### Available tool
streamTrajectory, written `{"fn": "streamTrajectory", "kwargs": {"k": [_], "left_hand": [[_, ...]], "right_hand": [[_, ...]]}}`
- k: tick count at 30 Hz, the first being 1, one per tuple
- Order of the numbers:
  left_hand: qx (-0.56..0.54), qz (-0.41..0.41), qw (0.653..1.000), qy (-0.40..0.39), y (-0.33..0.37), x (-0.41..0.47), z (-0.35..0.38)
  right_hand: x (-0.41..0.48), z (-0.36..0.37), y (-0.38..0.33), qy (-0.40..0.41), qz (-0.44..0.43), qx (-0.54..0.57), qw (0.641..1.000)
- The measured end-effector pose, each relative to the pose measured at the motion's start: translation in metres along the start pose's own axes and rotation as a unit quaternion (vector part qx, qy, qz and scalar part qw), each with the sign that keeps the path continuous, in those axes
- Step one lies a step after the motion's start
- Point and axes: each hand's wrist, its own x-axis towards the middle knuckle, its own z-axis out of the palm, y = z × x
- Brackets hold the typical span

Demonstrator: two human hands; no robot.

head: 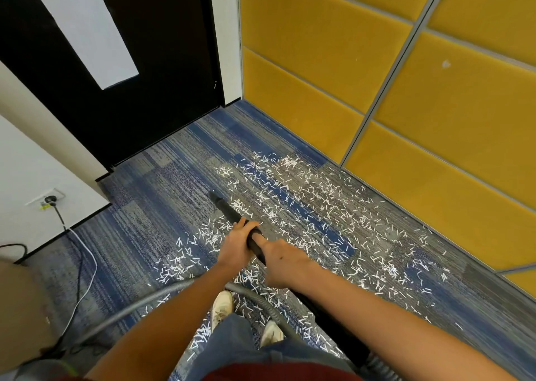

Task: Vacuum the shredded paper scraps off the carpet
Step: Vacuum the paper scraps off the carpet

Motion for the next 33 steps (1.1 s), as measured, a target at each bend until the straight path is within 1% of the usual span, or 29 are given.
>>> {"fn": "streamTrajectory", "kwargs": {"k": [6, 8, 12, 18, 21, 33], "left_hand": [[-0.024, 0.008, 1.000, -0.012, -0.015, 0.030, -0.014], [-0.033, 0.007, 0.999, -0.021, -0.020, 0.040, -0.018], [-0.019, 0.005, 0.999, -0.025, -0.029, 0.051, -0.023], [-0.020, 0.002, 0.999, -0.027, -0.034, 0.056, -0.025], [-0.021, 0.011, 0.999, -0.023, -0.032, 0.054, -0.025], [0.008, 0.030, 0.998, -0.052, -0.007, 0.035, -0.009]], "right_hand": [[0.026, -0.015, -0.010, 0.018, 0.007, 0.014, 1.000], [0.035, -0.022, -0.014, 0.013, 0.013, 0.015, 1.000], [0.049, -0.029, -0.019, -0.008, 0.021, 0.030, 0.999], [0.059, -0.032, -0.023, -0.010, 0.024, 0.028, 0.999], [0.058, -0.030, -0.020, -0.008, 0.024, 0.032, 0.999], [0.025, -0.023, -0.002, -0.020, 0.049, 0.035, 0.998]]}}
